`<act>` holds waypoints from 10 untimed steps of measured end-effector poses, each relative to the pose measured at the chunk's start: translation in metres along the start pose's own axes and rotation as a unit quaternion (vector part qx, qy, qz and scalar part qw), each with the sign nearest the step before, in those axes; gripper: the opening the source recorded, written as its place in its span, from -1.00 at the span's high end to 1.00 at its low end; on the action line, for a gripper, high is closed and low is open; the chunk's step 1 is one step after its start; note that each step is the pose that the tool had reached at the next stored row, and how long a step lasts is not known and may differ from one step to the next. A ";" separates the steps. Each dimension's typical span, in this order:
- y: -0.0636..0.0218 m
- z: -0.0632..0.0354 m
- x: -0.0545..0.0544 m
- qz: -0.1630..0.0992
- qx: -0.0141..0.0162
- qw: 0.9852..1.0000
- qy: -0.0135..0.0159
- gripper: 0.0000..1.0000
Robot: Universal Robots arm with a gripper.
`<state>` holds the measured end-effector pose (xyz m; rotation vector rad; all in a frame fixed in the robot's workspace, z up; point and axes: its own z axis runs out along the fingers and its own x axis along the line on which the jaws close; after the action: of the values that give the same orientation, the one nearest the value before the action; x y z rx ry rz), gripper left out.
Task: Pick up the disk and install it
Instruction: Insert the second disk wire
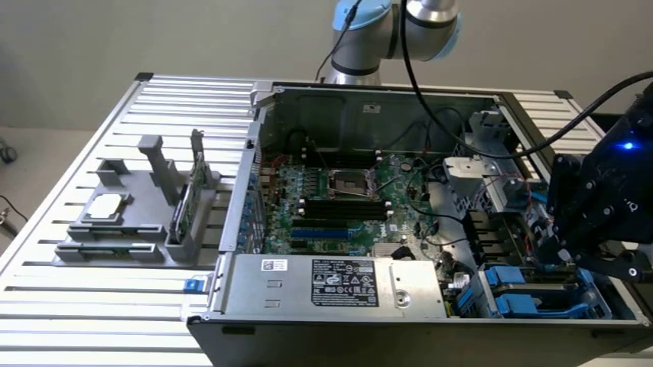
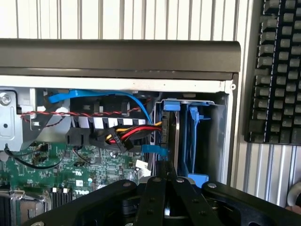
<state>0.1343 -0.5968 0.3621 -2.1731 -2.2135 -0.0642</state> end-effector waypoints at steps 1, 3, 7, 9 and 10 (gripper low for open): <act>-0.0032 -0.0005 0.000 0.000 0.000 1.000 0.000 0.79; -0.0099 -0.0012 0.000 0.000 0.000 1.000 0.000 0.79; -0.0217 -0.0015 0.000 0.000 0.000 1.000 0.000 0.79; -0.0227 -0.0015 0.000 0.000 0.000 1.000 0.000 0.79; -0.0227 -0.0015 0.000 0.000 0.000 1.000 0.000 0.79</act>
<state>0.1116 -0.5969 0.3636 -2.1727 -2.2140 -0.0641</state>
